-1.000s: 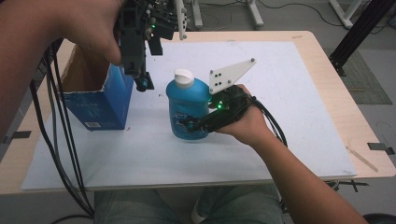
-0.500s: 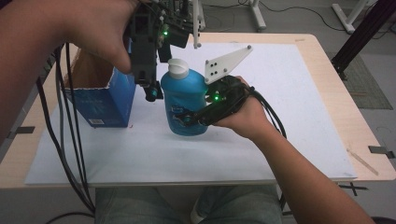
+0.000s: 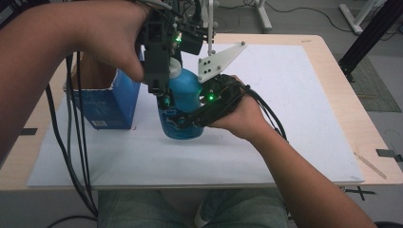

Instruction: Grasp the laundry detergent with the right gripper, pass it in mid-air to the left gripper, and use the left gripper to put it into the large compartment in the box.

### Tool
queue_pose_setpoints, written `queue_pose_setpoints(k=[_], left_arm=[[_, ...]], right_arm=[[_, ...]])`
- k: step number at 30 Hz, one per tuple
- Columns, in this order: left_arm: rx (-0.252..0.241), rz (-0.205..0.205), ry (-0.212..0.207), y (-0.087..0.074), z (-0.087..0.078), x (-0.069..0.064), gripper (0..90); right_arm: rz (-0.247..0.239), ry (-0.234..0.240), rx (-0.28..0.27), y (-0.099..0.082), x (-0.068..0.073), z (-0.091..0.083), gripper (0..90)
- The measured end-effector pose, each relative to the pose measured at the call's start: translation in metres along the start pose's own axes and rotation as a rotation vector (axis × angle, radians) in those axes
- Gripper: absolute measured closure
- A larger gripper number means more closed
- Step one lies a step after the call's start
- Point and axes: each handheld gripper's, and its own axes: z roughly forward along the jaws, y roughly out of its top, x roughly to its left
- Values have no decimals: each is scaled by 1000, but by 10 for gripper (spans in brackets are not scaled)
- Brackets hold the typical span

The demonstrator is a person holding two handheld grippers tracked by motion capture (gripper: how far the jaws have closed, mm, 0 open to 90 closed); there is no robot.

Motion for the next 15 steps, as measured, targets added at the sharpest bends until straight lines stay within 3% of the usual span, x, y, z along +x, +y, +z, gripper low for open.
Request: queue_pose_setpoints(k=[15], left_arm=[[38,-52,6,7,8,4,45]], right_arm=[[3,4,-4,0,-1,0,452]])
